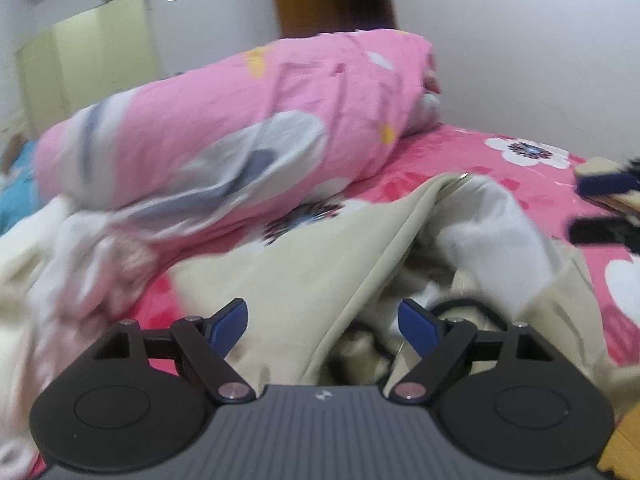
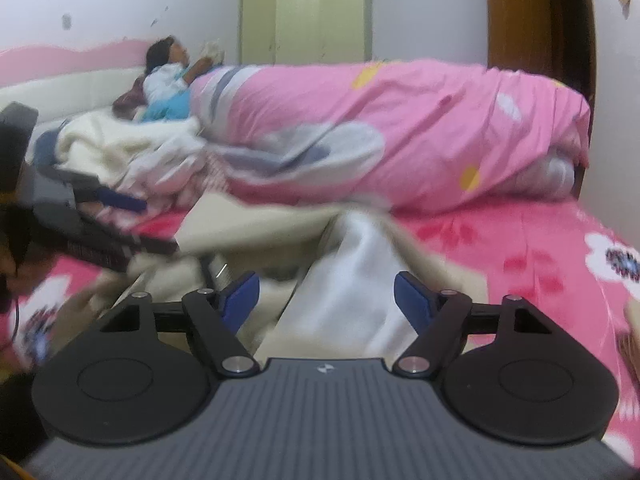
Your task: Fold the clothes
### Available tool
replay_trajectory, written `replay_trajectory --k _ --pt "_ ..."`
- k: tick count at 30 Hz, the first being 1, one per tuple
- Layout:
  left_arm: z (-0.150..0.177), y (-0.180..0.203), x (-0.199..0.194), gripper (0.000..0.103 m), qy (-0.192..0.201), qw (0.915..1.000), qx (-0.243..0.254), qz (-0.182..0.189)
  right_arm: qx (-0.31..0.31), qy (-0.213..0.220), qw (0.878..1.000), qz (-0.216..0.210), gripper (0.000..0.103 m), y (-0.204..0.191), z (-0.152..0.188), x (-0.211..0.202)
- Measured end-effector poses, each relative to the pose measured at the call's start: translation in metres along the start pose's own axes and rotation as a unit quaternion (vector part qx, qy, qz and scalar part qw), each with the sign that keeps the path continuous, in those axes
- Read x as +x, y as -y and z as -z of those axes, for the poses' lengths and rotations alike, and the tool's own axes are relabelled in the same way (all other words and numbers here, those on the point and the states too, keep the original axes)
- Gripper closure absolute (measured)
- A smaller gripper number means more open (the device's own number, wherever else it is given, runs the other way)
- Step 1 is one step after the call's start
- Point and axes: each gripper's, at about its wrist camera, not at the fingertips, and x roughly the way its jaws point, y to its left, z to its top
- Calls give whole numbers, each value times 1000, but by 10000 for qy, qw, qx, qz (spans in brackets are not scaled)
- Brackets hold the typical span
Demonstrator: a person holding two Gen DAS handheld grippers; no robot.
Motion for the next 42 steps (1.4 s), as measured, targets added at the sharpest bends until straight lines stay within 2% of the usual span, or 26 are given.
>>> replay_trajectory --k 2,4,6,7,8,9,11,12,16,27,31,35,39,42 --pt "-12 8 23 24 -90 9998 140 54 234 86 9996 109 40 14 -11 17" --pt "-21 11 44 31 -190 9995 222 94 606 85 9980 182 50 30 -17 31" --pt "-27 13 62 45 -302 9991 264 112 868 0 9962 119 56 39 -15 44" --pt "-30 14 70 48 -325 9990 288 109 922 -52 9957 86 58 40 -13 49" --pt "-31 15 75 56 -328 9989 310 105 903 -114 9958 73 60 39 -10 55" --pt "-31 17 79 71 -326 9989 330 100 857 -184 9961 76 63 37 -6 60" --pt "-31 15 86 91 -364 9991 166 102 780 -293 9965 84 71 32 2 68" --pt "-32 11 87 93 -371 9992 24 115 753 -340 9965 99 78 31 5 70" --pt "-27 -3 69 97 -243 9994 -263 -14 680 -445 9966 156 87 26 12 73" --pt "-6 -41 -6 97 273 9959 -597 -627 541 -579 9966 218 89 19 17 71" --pt "17 -61 -36 98 371 9894 -669 -1231 398 -630 9967 330 90 15 17 70" --pt "48 -87 -56 98 177 9824 -900 -1626 409 -670 9962 383 91 15 18 69" --pt "88 -107 -54 98 -349 9741 -1346 -1785 465 -721 9953 445 91 14 21 70" --pt "103 -110 -59 97 -418 9731 -1483 -1715 429 -765 9948 521 91 11 22 71"
